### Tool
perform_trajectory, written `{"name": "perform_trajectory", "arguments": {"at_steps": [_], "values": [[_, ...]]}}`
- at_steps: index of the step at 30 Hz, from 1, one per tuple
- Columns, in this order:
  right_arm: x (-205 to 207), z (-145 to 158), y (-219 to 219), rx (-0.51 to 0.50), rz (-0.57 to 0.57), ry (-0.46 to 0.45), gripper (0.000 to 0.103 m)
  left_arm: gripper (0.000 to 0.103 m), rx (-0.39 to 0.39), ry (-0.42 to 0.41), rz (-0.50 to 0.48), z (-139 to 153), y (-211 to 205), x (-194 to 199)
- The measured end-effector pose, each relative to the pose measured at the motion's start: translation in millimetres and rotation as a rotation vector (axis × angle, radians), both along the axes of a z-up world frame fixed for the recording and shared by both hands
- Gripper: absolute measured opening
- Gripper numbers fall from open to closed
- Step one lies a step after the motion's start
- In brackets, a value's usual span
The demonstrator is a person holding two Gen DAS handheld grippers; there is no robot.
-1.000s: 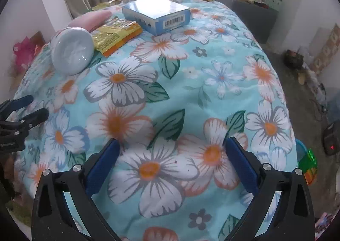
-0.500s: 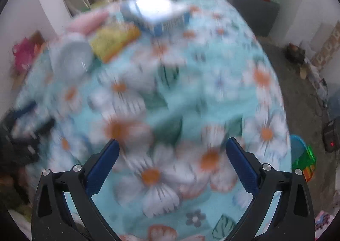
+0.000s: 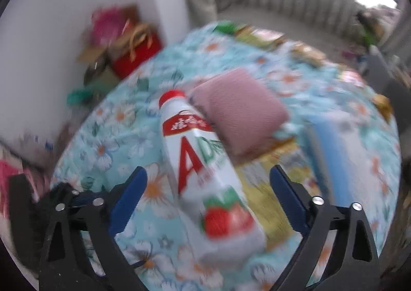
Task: Collect trash
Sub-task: 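Grasp the white AD strawberry milk bottle with the right tool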
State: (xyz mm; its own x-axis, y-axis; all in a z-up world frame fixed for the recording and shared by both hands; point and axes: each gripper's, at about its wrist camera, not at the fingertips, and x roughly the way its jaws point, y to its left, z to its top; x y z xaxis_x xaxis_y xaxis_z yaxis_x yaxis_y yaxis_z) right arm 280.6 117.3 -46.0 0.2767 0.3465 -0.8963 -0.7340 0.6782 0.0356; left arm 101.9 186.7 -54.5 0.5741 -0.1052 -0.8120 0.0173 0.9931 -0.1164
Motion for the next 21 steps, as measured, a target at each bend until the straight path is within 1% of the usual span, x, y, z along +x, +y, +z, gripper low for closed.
{"name": "perform_trajectory", "arguments": {"at_steps": [2, 3, 4, 9, 14, 17, 19, 20, 21], "values": [[-4.2, -14.3, 10.2, -0.059, 0.029, 0.035, 0.071, 0.098, -0.014, -0.002, 0.022, 2.3, 9.2, -2.5], [-0.9, -23.2, 15.9, -0.090, 0.041, 0.066, 0.069, 0.098, -0.021, -0.005, 0.039, 3.7, 15.4, -4.3], [-1.3, -26.9, 15.5, -0.107, 0.049, 0.084, 0.069, 0.098, -0.025, -0.007, 0.053, 4.7, 19.9, -5.4], [-15.5, -17.8, 4.2, -0.102, 0.023, 0.089, 0.065, 0.098, -0.062, -0.040, 0.093, 12.6, 41.1, -13.0], [-52.9, -8.4, -40.8, -0.057, -0.029, 0.135, 0.064, 0.098, -0.074, -0.085, 0.087, 23.3, 47.8, -11.5], [-80.3, -10.7, -79.7, -0.041, -0.081, 0.166, 0.063, 0.098, -0.107, -0.090, 0.078, 28.2, 44.6, 0.6], [-100.3, -14.6, -115.3, -0.034, -0.162, 0.178, 0.063, 0.098, -0.153, -0.082, 0.056, 29.8, 36.1, 12.6], [-104.4, -12.9, -126.4, -0.024, -0.194, 0.178, 0.063, 0.098, -0.169, -0.081, 0.041, 31.1, 30.9, 17.6], [-110.7, -11.5, -145.0, -0.005, -0.253, 0.181, 0.063, 0.098, -0.184, -0.083, 0.015, 33.5, 22.7, 23.5]]}}
